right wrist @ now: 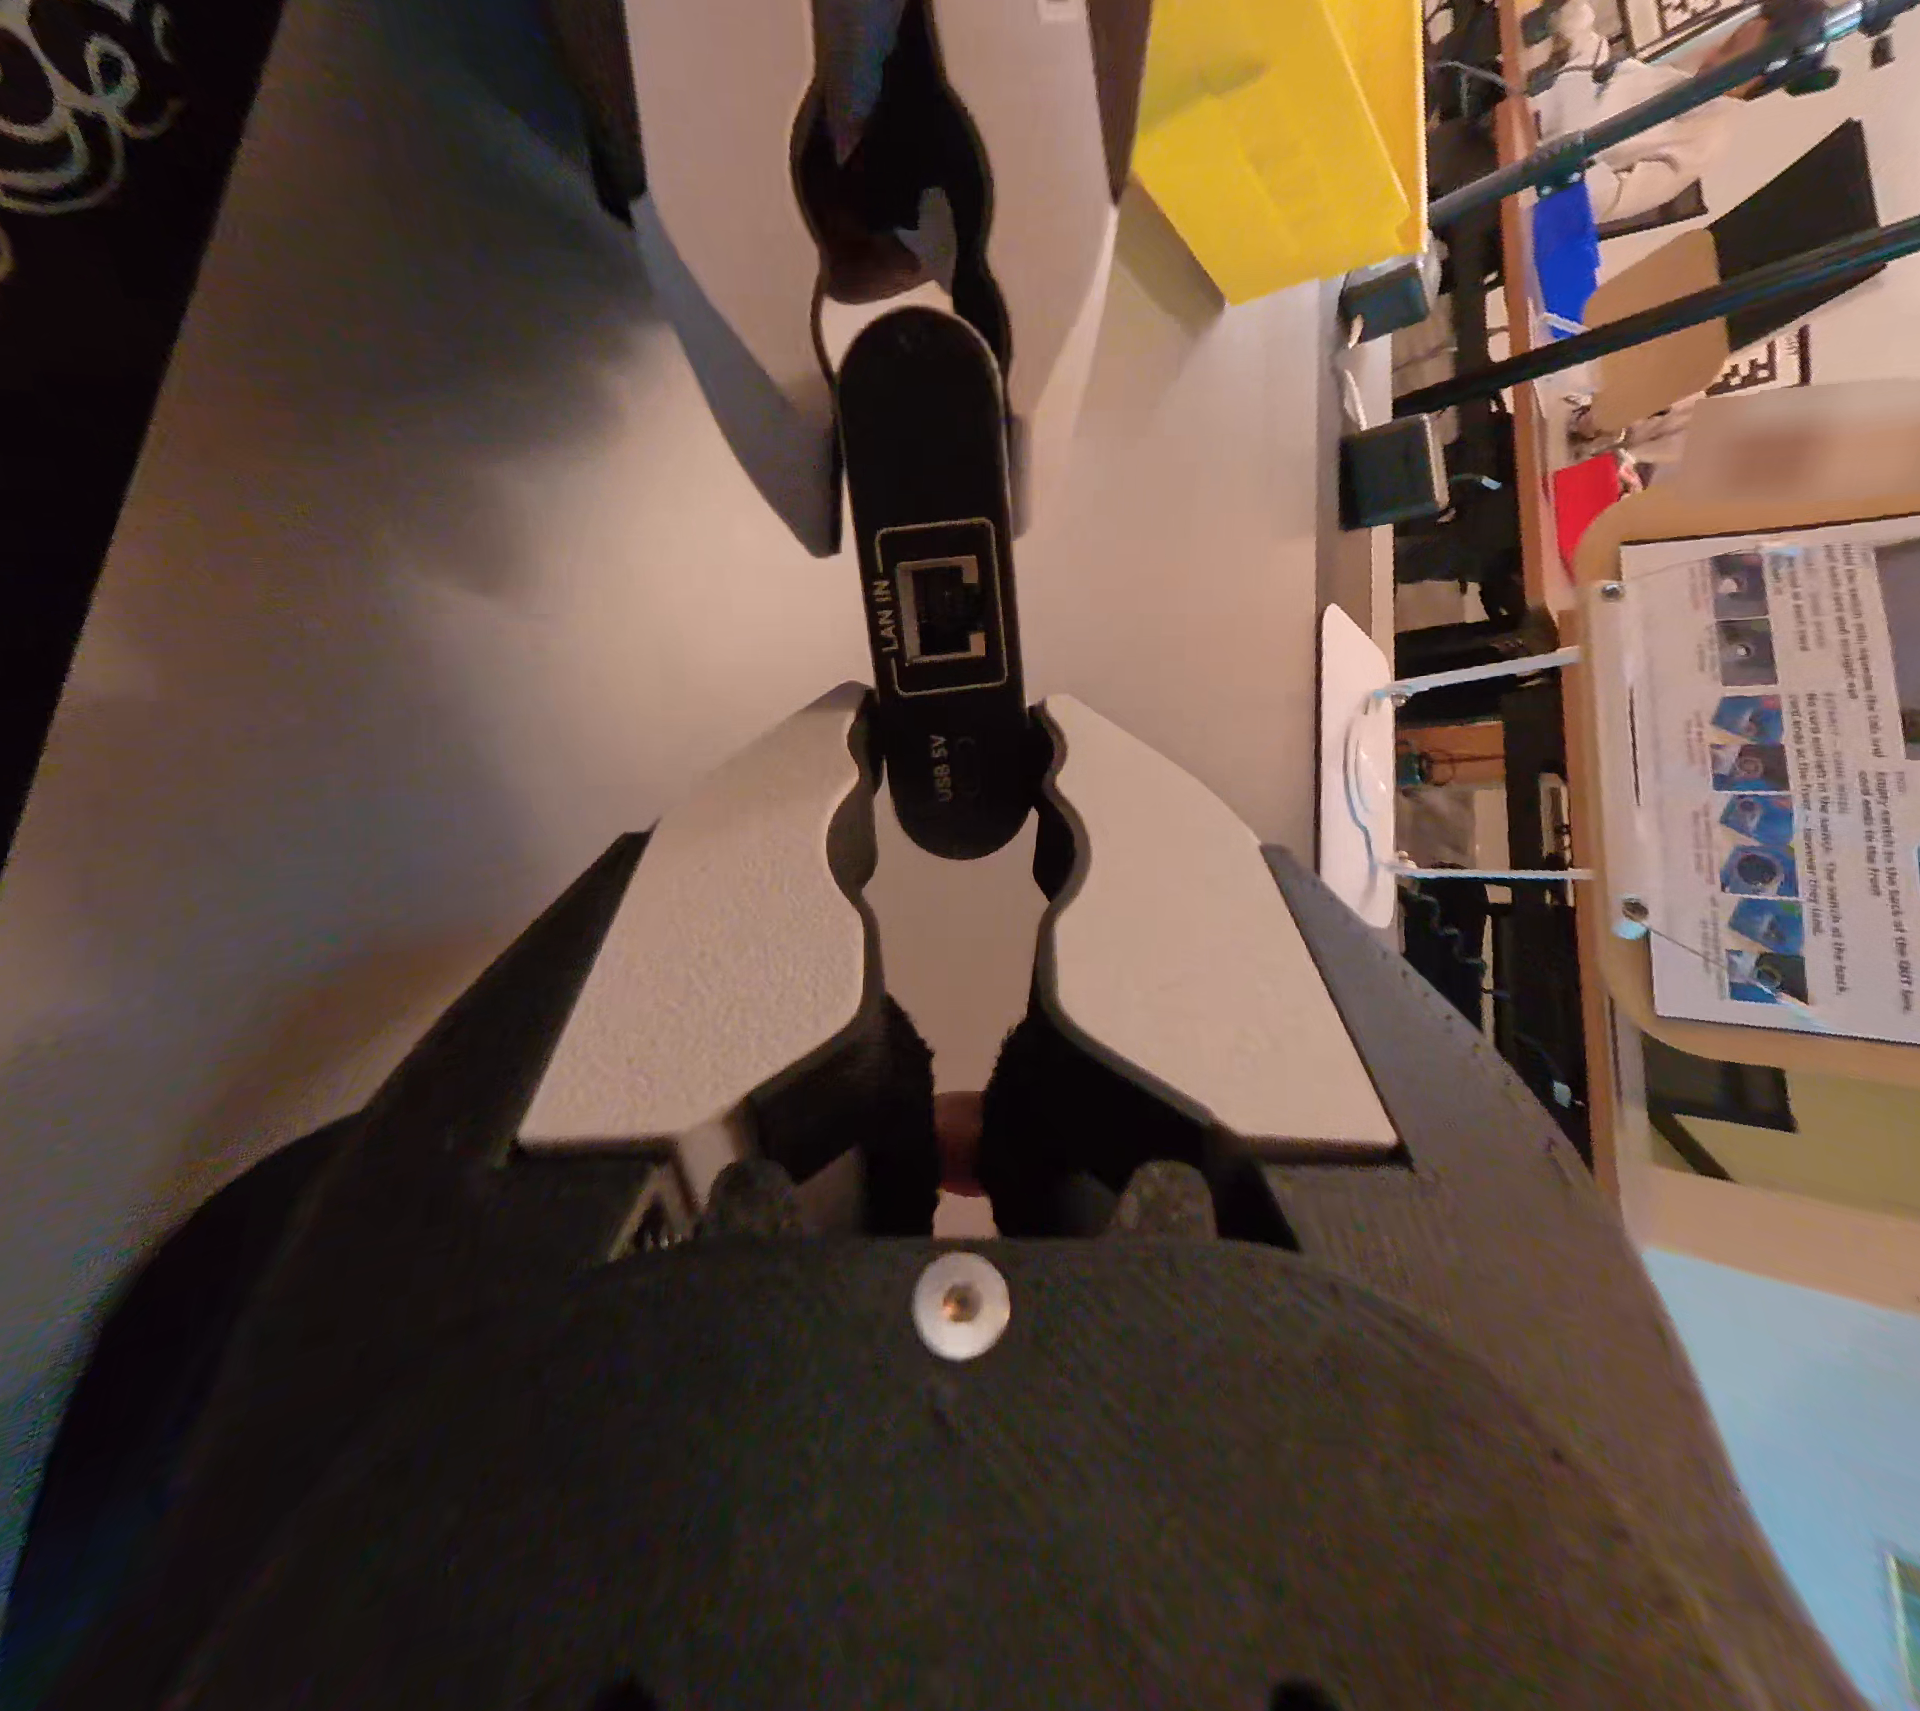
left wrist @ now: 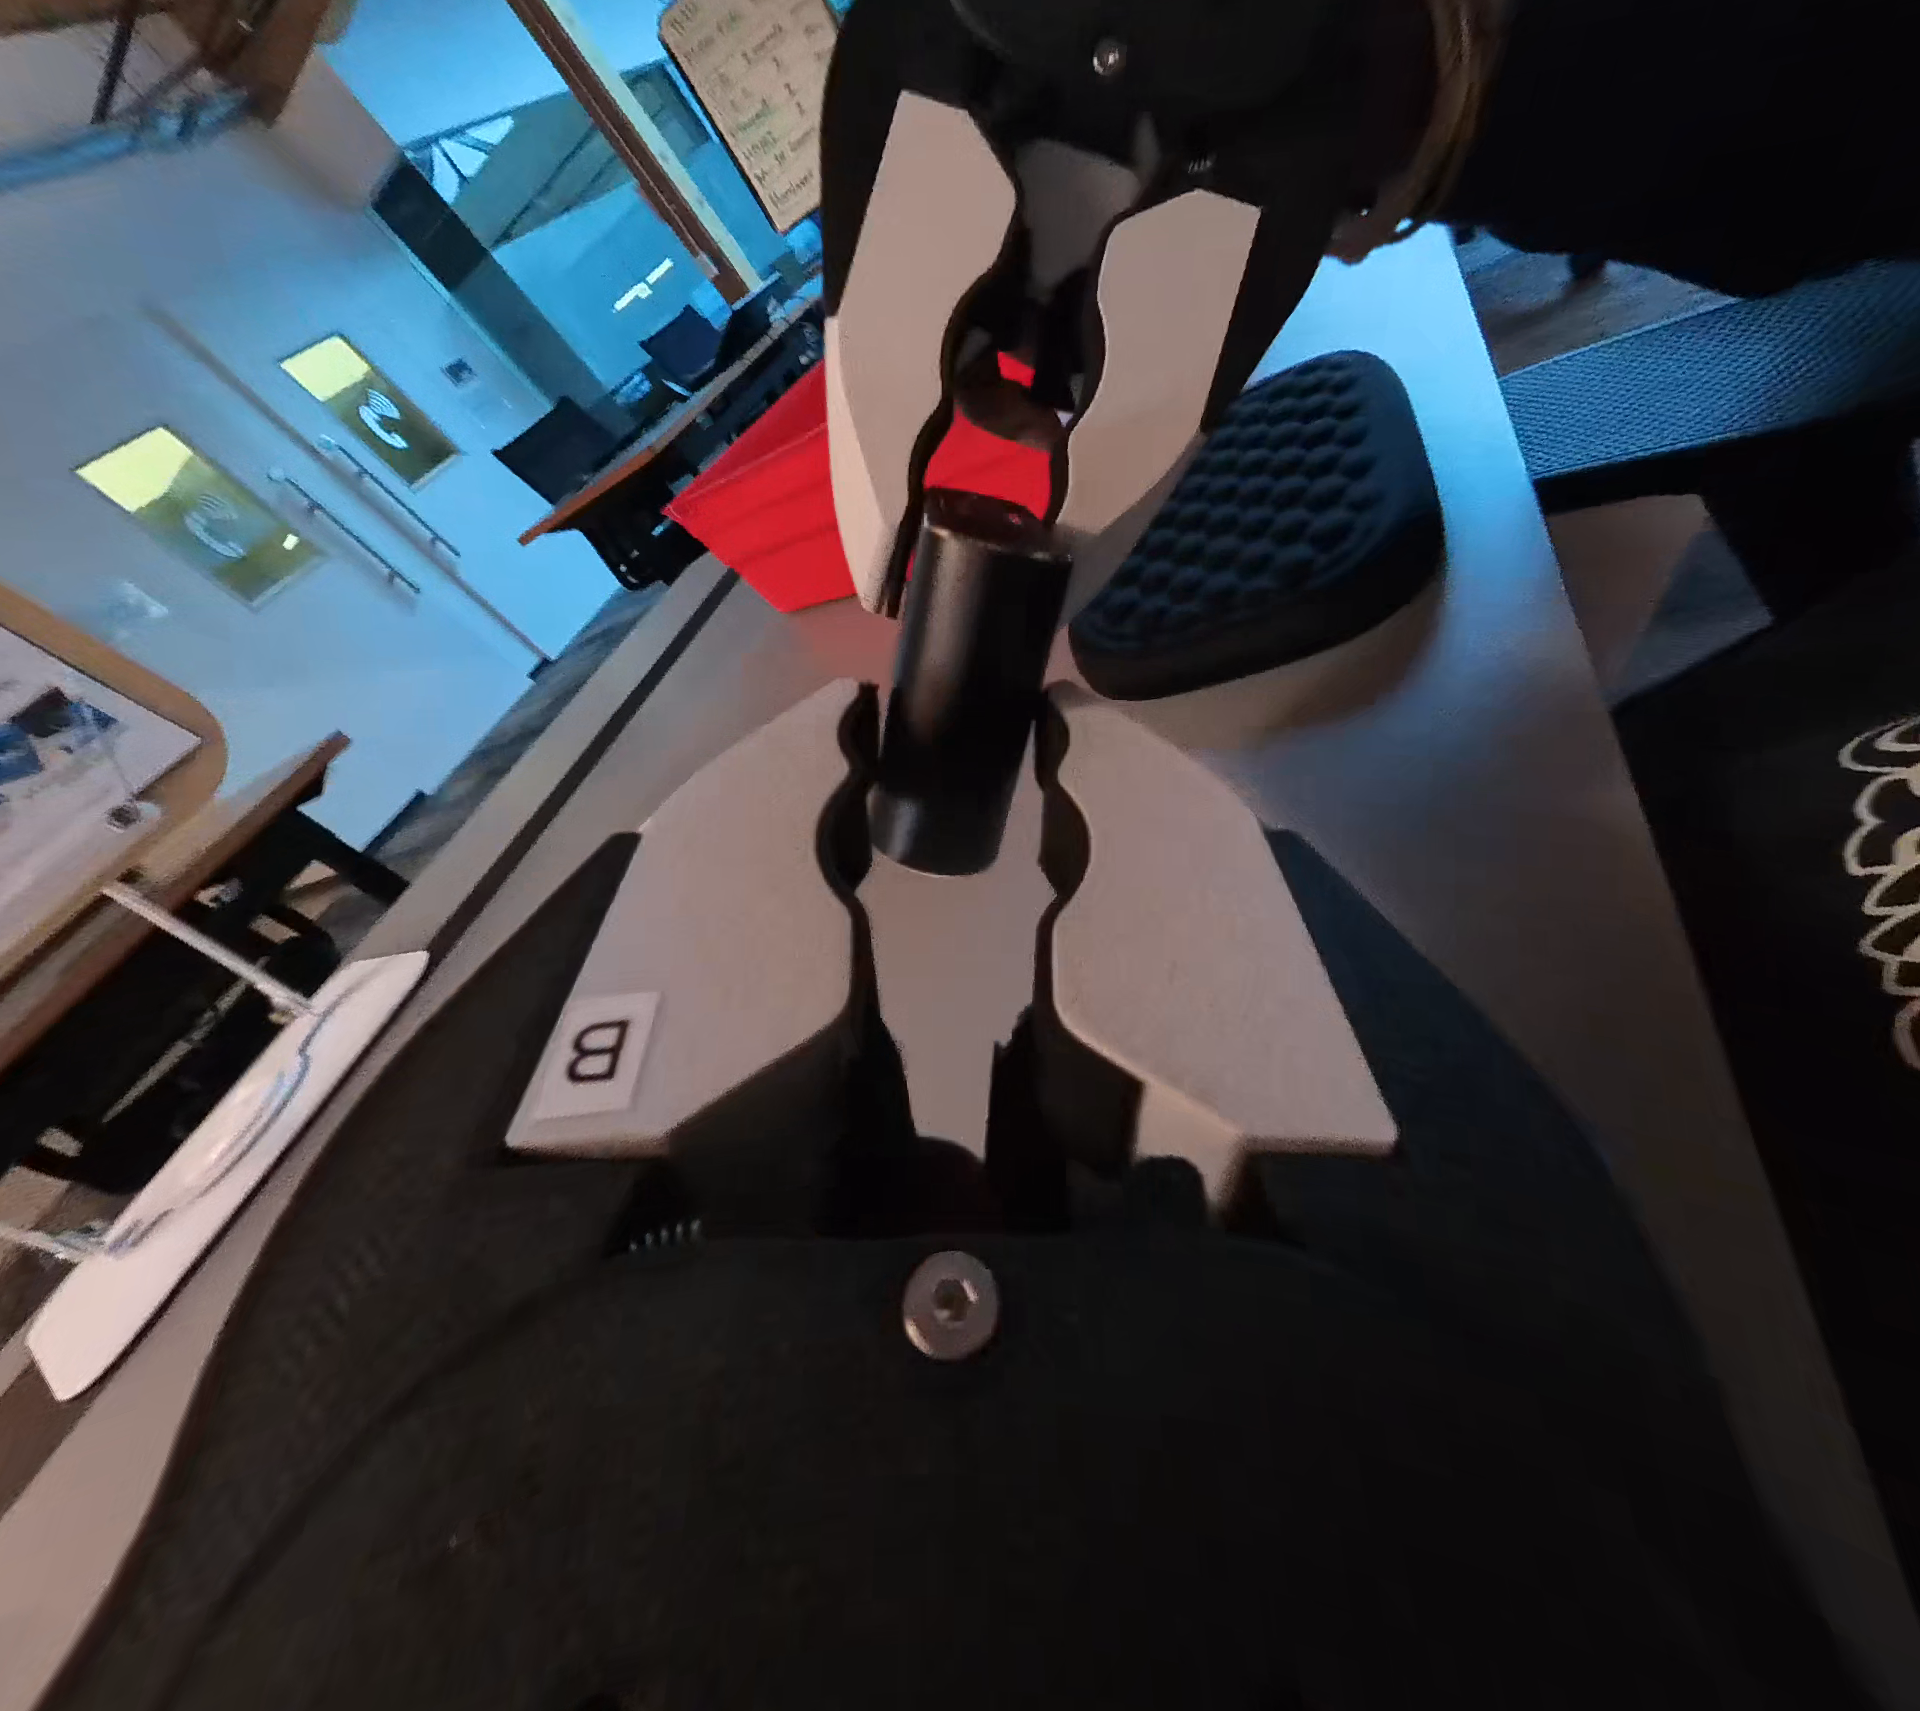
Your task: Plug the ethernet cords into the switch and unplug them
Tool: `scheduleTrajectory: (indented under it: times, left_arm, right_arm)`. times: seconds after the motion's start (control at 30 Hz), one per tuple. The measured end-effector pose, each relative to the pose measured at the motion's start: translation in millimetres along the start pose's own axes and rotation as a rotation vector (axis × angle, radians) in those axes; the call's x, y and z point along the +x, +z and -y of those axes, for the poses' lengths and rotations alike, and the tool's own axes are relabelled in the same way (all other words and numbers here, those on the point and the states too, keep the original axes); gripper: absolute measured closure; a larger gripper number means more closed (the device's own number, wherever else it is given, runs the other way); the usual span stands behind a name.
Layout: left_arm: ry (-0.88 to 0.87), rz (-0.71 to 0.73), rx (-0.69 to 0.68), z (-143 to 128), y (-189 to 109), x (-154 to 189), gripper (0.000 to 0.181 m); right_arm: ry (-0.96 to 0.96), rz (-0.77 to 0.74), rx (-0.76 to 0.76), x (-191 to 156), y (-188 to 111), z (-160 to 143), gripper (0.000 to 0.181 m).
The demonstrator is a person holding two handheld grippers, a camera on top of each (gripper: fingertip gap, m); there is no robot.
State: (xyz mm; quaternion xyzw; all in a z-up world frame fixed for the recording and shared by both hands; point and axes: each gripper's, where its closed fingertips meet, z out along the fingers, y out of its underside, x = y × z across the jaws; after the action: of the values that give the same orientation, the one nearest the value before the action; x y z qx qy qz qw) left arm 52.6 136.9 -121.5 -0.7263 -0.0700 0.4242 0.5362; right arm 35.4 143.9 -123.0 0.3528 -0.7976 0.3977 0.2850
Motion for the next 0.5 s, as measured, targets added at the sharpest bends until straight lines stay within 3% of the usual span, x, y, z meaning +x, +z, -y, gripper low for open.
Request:
scheduleTrajectory:
  times: [0.2,0.3,0.37,0.5]
  left_arm:
    - [-0.09,0.024,0.053,6.0,-7.7,-10.6,0.156]
    - [-0.042,0.017,0.051,7.5,-6.1,-5.7,0.156]
    - [-0.029,0.01,0.043,7.9,-3.4,-1.7,0.156]
    - [-0.045,-0.016,-0.012,-0.1,0.1,3.5,0.155]
  right_arm:
    - [0.022,-0.073,0.139,16.0,-8.1,19.0,0.141]
    - [-0.028,0.001,0.096,8.7,-3.9,22.8,0.136]
    - [-0.07,0.079,0.065,-1.1,2.2,23.0,0.154]
    - [-0.198,0.182,0.011,-3.2,1.2,14.7,0.157]
